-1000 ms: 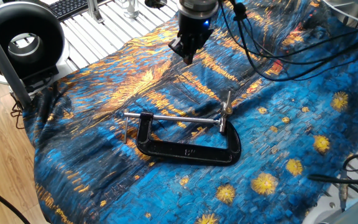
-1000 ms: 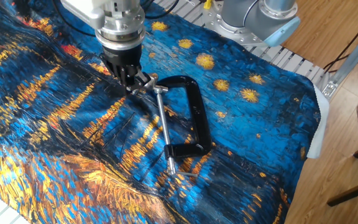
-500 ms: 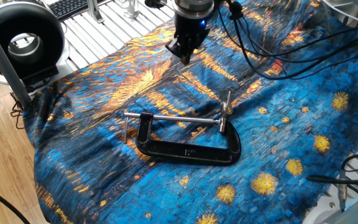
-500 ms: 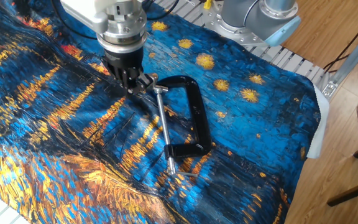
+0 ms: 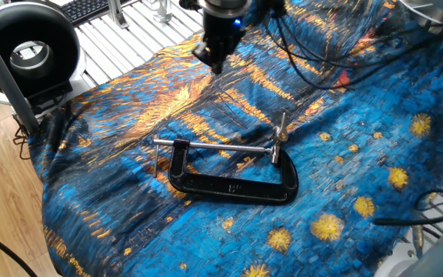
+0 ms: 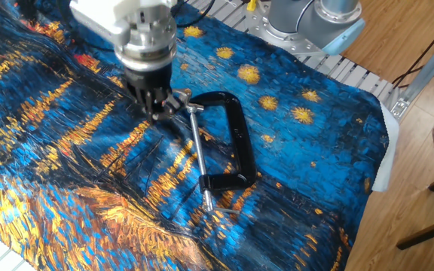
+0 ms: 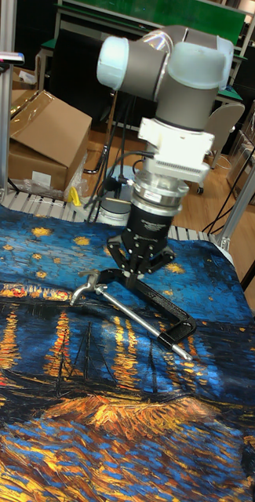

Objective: Turn on the water tap

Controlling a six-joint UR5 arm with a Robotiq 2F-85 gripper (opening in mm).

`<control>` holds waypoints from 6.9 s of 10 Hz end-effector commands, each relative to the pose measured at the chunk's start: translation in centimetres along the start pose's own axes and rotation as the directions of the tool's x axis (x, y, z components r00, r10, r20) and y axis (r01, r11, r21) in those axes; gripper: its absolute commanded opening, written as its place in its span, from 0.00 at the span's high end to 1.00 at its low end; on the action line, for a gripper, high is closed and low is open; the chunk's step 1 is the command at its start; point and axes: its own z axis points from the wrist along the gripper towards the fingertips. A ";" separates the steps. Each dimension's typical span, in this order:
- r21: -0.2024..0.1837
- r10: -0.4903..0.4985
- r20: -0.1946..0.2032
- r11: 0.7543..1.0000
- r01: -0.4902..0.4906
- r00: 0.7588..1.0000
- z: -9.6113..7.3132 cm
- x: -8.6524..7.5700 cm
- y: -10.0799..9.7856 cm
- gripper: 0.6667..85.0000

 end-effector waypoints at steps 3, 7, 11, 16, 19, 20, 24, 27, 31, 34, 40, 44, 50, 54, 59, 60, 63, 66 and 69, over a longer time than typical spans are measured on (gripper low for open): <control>-0.007 -0.011 -0.001 1.000 0.011 1.000 0.1 -2.4 2.1 1.00; -0.006 -0.008 -0.004 1.000 0.008 1.000 0.1 -2.4 2.0 1.00; 0.034 0.043 0.032 0.998 -0.044 0.999 0.1 -3.2 1.0 1.00; 0.026 -0.047 0.044 0.999 0.045 0.998 0.2 1.6 -8.0 1.00; -0.021 -0.006 0.083 1.000 0.008 0.997 0.1 6.4 -10.9 1.00; -0.033 0.004 0.098 0.999 -0.001 0.995 0.3 7.2 -11.3 1.00; -0.005 -0.013 -0.010 1.000 0.013 1.000 0.6 10.6 -12.3 1.00; 0.028 0.018 -0.071 0.999 -0.016 0.997 0.5 12.2 -13.1 1.00; -0.125 -0.015 -0.117 0.992 0.000 0.993 -1.3 18.1 -14.1 1.00; -0.112 0.012 -0.054 0.994 -0.018 0.998 1.1 18.4 -13.4 1.00; -0.006 0.012 -0.065 1.000 -0.012 0.998 1.5 18.6 -16.0 1.00; -0.040 0.052 -0.050 0.998 -0.054 0.997 2.9 17.8 -14.3 1.00; -0.043 0.055 -0.038 0.997 -0.056 0.998 7.2 17.3 -12.2 1.00; -0.046 0.049 -0.041 0.998 -0.050 0.998 8.5 17.4 -11.9 1.00; -0.048 0.051 -0.032 0.997 -0.052 0.998 9.6 16.6 -11.7 1.00; -0.046 0.053 -0.032 0.997 -0.055 0.998 9.7 16.5 -11.6 1.00; -0.045 0.064 -0.031 0.997 -0.065 0.997 9.6 16.1 -10.7 1.00; -0.041 0.078 -0.030 0.996 -0.079 0.997 9.4 15.7 -9.6 1.00; -0.049 0.085 -0.026 0.995 -0.086 0.996 9.5 15.4 -9.1 1.00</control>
